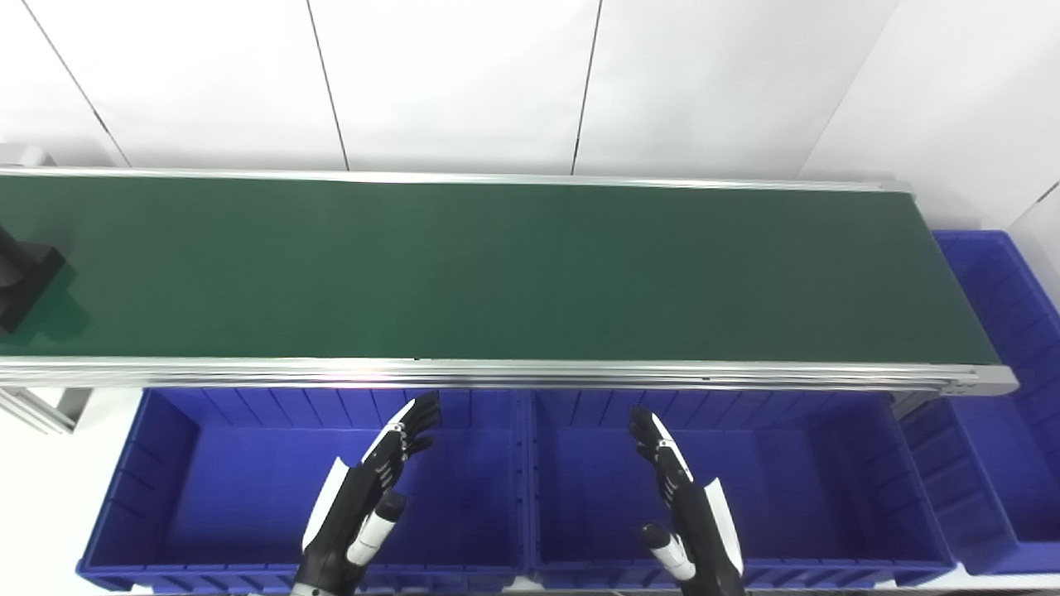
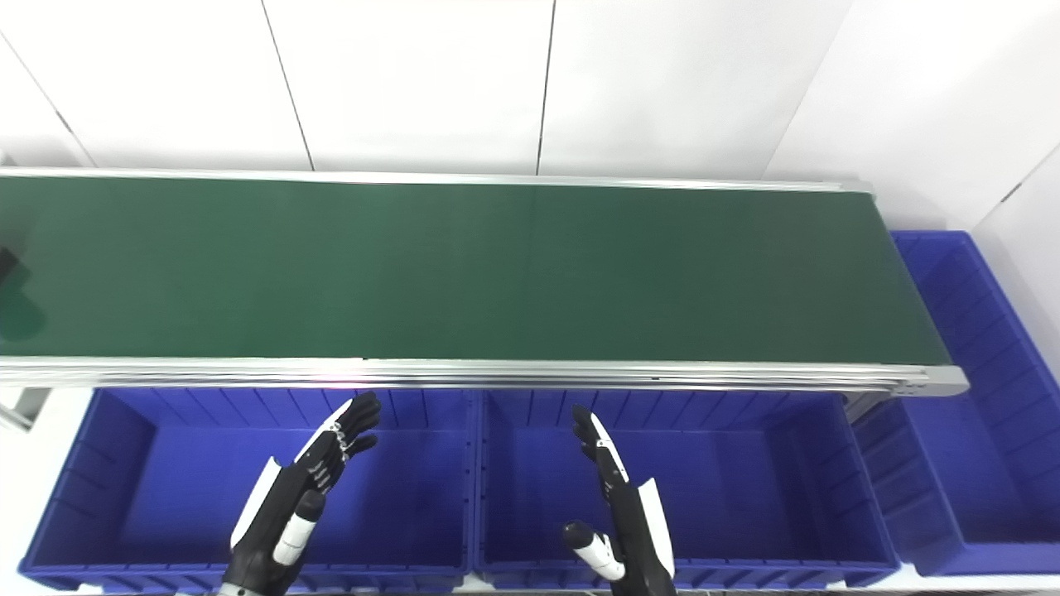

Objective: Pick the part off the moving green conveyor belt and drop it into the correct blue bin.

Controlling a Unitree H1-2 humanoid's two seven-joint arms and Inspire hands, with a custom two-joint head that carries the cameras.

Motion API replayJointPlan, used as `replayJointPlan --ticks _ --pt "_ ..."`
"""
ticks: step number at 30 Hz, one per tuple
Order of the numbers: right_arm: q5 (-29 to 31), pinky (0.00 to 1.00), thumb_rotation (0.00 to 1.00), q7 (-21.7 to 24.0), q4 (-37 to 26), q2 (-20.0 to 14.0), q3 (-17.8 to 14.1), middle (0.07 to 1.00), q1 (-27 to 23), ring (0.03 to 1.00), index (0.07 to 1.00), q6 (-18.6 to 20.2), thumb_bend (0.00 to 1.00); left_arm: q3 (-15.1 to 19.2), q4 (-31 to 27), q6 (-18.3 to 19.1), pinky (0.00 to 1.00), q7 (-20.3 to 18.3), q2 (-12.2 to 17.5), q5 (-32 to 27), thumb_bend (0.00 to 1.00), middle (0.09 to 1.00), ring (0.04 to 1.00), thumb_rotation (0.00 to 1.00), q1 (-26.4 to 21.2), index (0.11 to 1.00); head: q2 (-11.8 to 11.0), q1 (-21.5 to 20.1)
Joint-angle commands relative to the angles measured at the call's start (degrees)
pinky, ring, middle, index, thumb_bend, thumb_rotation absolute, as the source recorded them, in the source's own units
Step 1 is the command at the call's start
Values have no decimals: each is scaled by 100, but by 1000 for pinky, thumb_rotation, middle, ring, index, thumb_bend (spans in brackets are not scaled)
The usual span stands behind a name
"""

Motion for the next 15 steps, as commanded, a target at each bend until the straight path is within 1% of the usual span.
replayJointPlan --ticks 1,5,9,15 --pt "9 924 976 -84 -93 -39 19 940 -53 928 941 -149 969 -78 -22 -191 857 148 25 34 841 917 910 1000 -83 897 -23 53" --pt "18 929 970 -124 -59 -66 69 939 -87 926 940 -149 973 -200 23 -192 849 298 78 40 854 915 905 1000 -119 889 -46 75" --pt "-7 930 974 -195 -38 -92 127 942 -111 929 945 -149 963 -315 32 -192 843 476 148 102 844 911 901 1000 -146 888 -54 78" --pt "-32 925 987 -265 -17 -106 182 940 -127 930 944 -149 985 -419 61 -192 848 602 224 73 864 913 903 1000 -179 892 -50 7"
